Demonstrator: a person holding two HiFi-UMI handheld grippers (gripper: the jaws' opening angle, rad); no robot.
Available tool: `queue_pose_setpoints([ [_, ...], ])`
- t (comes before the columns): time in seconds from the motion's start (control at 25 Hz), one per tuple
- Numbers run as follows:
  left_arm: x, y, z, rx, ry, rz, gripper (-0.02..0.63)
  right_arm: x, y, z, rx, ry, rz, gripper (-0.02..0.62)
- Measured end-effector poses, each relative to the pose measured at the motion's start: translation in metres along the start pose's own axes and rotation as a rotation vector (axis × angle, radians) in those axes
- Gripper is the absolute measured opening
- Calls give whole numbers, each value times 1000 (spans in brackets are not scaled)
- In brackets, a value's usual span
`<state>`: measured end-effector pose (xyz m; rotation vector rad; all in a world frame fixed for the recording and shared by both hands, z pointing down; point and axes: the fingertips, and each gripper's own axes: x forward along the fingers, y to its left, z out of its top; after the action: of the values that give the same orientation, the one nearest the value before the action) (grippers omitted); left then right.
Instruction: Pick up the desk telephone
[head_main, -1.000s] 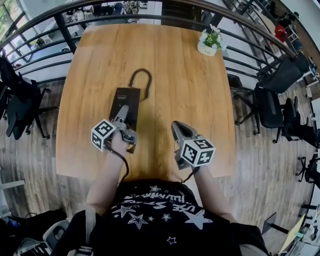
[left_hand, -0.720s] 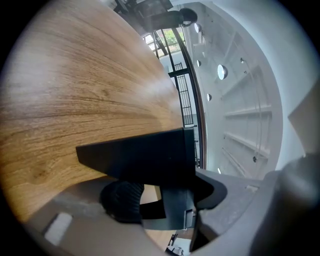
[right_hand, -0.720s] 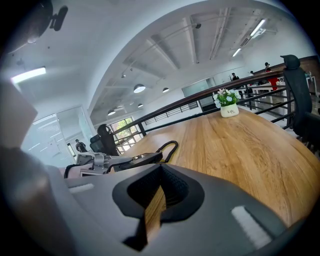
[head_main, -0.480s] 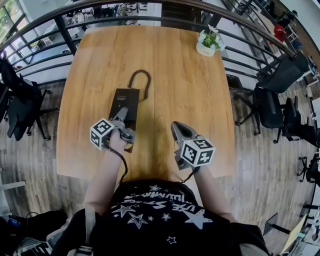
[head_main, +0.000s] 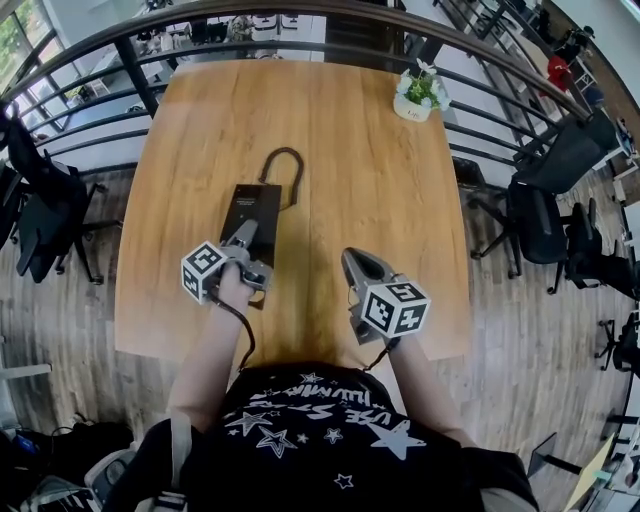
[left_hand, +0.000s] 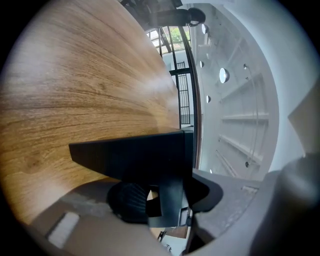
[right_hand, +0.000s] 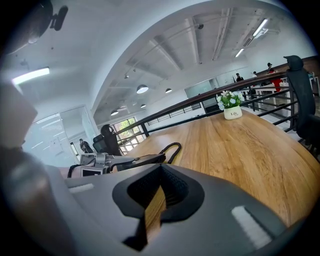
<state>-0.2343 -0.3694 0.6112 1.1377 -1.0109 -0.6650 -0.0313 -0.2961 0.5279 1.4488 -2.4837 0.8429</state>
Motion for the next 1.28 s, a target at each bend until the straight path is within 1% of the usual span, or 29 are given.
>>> queue_pose_setpoints([
  [0.12,-2,-3,-1,-17,0,-31,183,0,1,2,-3,-4,5,0],
  [0.28,-8,-10,-6,-1,16,-66,183,-2,3,4,-6,-8,16,0],
  [0.36,-12,-16,-9,12,24,-90,183,-3,4,4,-7,-8,23,0],
  [0.52,-22,-32,-16,61,29,-133,183,-7,7,5,-15,-8,42,0],
  [0.68,-36,-45,-21,44,16,-175,183,-12,12,6,-22,-9,65,0],
  [0.84,-52,-53,-29,46,6,-207,183,-18,16,6,-30,-10,92,0],
  [1.04,-74,-53,-42,41,-23,-211,183,-26,20,8,-38,-5,135,0],
  [1.28,-106,-41,-56,55,-71,-205,183,-36,27,3,-48,16,197,0],
])
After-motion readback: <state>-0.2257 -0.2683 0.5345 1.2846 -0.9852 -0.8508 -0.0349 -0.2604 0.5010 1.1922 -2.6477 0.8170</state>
